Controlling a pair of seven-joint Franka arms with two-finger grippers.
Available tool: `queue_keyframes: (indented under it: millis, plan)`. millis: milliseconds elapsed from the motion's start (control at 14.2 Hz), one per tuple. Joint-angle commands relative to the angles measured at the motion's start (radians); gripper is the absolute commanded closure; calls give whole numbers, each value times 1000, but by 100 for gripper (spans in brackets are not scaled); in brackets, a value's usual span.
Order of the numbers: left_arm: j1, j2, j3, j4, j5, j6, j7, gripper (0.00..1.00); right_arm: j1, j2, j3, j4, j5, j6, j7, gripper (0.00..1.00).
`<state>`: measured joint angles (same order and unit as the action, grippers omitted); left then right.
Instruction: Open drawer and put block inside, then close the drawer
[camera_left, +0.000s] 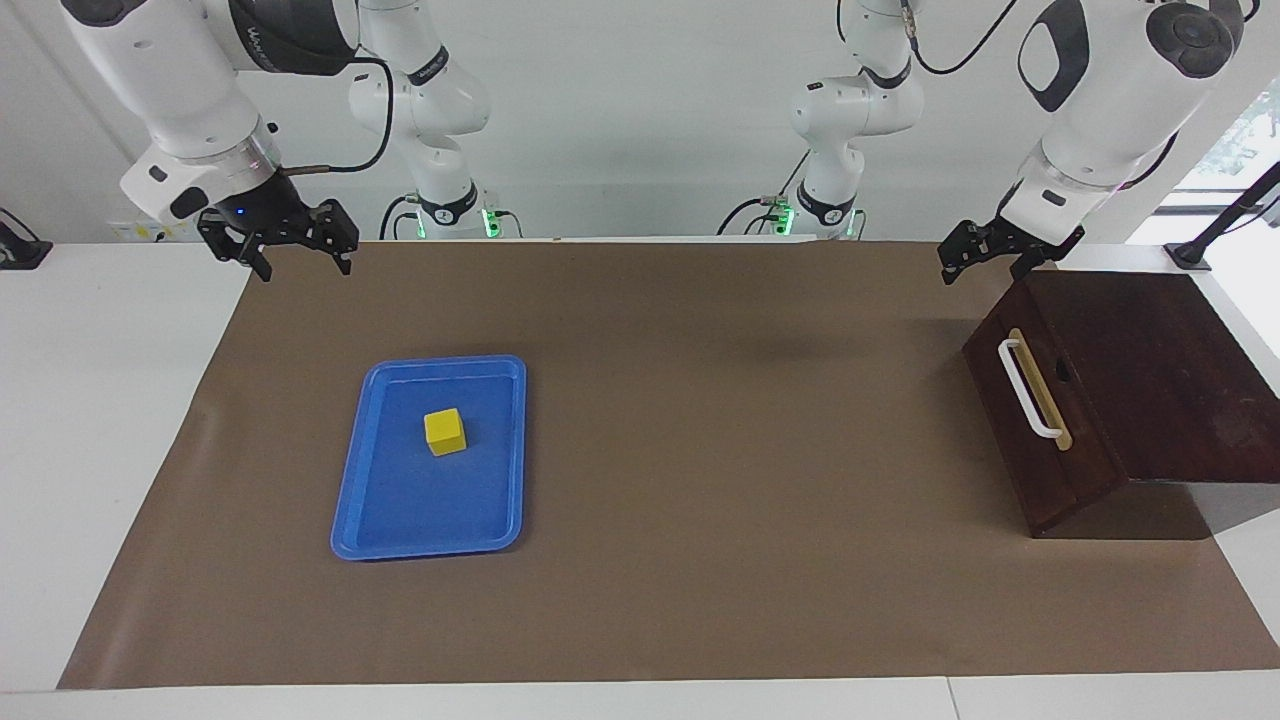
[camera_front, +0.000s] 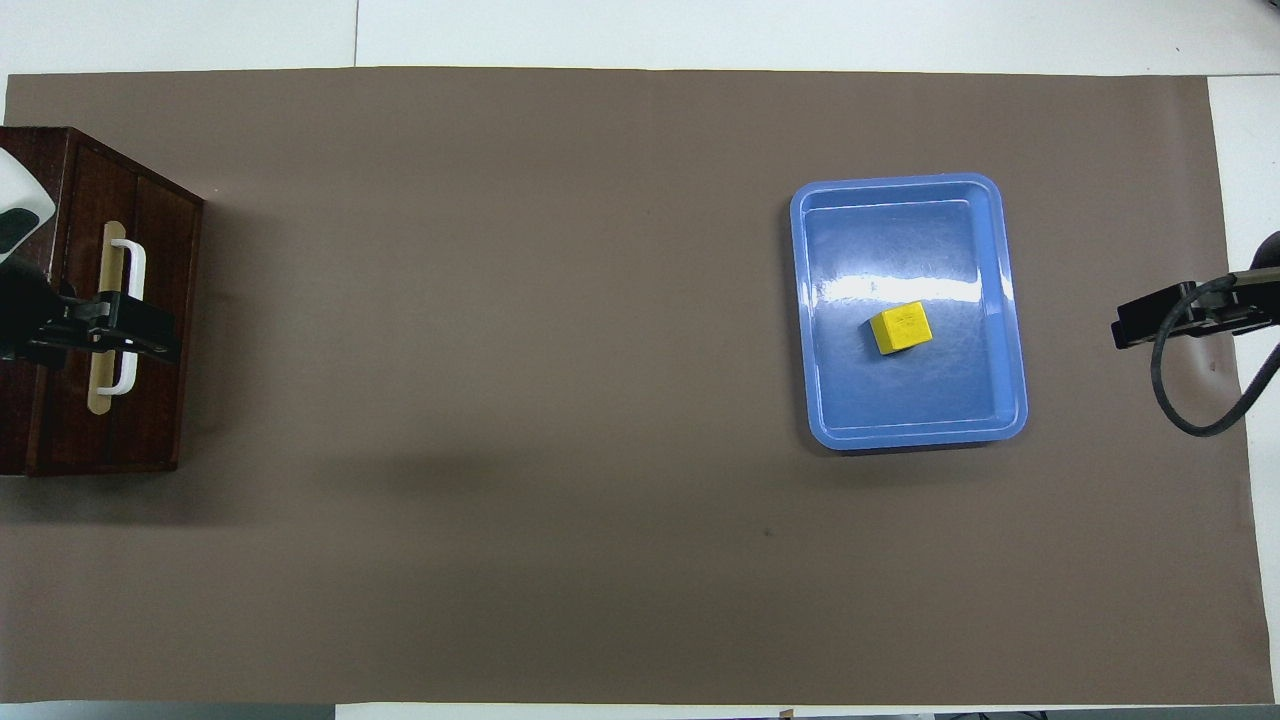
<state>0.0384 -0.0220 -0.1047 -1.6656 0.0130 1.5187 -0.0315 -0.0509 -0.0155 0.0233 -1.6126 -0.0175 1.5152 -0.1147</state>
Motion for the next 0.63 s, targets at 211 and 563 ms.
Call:
queue_keyframes:
  millis: [211, 563]
  plan:
    - [-2, -9, 7, 3, -8, -12, 2, 0, -4, -17, 3, -13, -1, 0, -25, 0]
    - [-2, -10, 7, 1, -8, -18, 8, 0, -15, -34, 1, -55, 48, -7, 7, 0]
